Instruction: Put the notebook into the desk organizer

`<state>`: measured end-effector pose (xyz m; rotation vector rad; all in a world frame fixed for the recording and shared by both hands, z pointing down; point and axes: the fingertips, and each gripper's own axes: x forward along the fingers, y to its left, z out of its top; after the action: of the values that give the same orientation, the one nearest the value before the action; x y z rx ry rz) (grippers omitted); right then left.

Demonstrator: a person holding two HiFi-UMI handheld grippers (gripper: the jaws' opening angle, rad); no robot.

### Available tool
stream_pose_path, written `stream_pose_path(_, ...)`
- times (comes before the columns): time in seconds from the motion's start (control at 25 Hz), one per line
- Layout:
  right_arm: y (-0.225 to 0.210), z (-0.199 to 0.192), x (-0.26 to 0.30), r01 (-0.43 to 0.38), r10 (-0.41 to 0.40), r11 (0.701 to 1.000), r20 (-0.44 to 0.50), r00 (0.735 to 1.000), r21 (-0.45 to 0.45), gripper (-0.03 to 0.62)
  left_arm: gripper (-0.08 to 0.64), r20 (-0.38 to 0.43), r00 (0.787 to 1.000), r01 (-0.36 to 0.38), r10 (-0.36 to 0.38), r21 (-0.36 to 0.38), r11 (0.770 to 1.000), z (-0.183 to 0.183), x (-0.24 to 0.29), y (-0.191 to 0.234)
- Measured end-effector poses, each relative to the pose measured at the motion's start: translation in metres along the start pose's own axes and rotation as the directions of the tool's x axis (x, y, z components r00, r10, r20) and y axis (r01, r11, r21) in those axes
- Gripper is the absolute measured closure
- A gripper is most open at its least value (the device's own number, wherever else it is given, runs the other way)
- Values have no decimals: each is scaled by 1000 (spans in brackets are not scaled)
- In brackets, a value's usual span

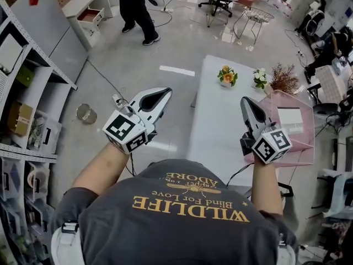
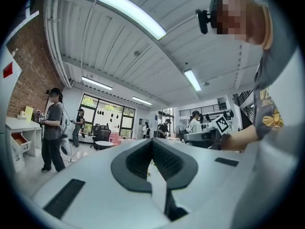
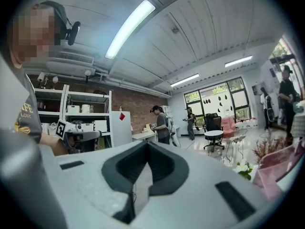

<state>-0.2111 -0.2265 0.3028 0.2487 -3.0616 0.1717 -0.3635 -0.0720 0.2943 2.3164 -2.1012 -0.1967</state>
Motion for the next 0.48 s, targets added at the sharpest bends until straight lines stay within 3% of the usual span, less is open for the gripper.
stream_pose_path(0.48,-8,-6,0,22,-22,1000,-17,1000,1,592,558,-8,1000,-3,3,-19,1000,-9,-7,0)
